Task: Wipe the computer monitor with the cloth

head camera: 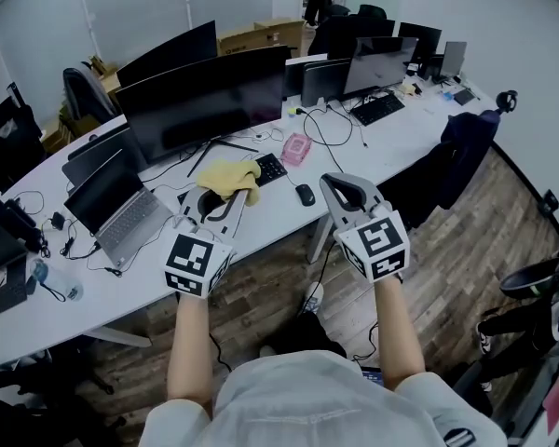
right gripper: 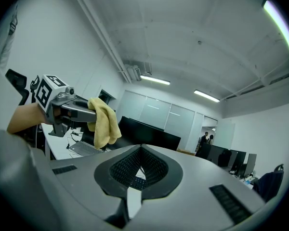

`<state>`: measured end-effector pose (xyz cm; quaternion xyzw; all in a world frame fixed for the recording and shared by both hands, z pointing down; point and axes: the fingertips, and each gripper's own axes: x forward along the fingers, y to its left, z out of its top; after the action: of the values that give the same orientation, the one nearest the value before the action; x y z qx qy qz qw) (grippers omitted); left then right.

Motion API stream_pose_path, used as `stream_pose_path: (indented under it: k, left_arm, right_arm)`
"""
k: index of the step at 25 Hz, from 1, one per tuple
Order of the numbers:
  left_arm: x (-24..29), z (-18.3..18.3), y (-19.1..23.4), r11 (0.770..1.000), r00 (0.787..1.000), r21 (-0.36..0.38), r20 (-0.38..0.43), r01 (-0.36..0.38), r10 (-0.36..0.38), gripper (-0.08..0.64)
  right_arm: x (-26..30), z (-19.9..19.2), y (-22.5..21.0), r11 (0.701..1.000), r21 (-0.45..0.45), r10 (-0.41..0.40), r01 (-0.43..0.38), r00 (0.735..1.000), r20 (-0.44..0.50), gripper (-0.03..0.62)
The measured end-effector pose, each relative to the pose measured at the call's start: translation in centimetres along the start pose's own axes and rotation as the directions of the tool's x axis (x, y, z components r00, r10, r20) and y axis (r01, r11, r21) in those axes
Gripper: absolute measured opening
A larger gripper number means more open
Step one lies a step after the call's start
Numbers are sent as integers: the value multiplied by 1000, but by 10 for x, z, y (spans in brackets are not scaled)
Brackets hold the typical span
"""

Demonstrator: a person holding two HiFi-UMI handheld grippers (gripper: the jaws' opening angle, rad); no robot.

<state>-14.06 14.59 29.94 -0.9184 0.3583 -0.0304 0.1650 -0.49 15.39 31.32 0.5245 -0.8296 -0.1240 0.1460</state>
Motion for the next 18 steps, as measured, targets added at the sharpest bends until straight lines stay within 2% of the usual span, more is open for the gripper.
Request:
stream_pose_path:
  k: [6,18]
  left_arm:
    - [-3,5,1,1000,1000,12,9,-4,4,55]
    - [0,-11,-2,1000,1000,11,-12,8,-7,55]
  right_arm:
    - [1,0,3,1000,-5,12,-12,1000,-3,28]
    - [4,-11,1,1000,-8,12,-12,1000,-11,28]
